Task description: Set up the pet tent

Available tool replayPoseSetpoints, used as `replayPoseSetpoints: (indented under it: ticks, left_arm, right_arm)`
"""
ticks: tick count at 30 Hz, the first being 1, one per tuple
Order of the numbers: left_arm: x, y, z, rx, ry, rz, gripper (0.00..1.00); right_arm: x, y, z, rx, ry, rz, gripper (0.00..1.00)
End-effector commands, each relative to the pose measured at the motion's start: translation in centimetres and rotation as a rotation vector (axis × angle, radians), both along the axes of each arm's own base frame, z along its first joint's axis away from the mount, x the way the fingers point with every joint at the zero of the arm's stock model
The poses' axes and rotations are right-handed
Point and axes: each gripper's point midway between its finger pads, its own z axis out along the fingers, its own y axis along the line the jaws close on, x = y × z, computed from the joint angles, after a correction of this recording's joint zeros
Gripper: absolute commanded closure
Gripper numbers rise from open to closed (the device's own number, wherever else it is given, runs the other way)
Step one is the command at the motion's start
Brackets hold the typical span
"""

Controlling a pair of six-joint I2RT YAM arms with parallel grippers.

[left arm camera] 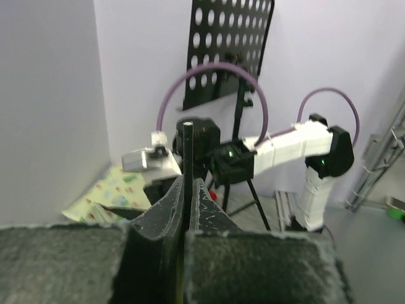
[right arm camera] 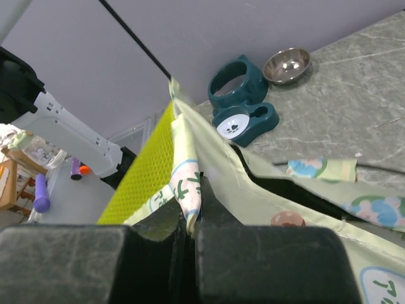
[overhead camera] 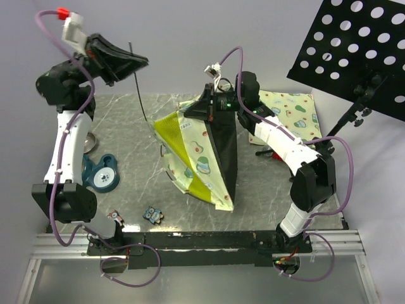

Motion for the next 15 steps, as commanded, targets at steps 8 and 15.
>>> replayPoseSetpoints:
  ticks: [8, 15]
  left_arm:
    - [1.7, -3.6, -17.4, 0.536, 0.392, 0.069, 0.99]
    - [-0.6, -4.4, -23.2, 0.683, 0.424, -0.006, 0.99]
  right_arm:
    - [-1.3, 0.7, 5.1, 0.067, -0.139, 0.04, 1.0]
    - [-2.0, 1.0, 5.5, 0.076, -0.143, 0.051, 1.0]
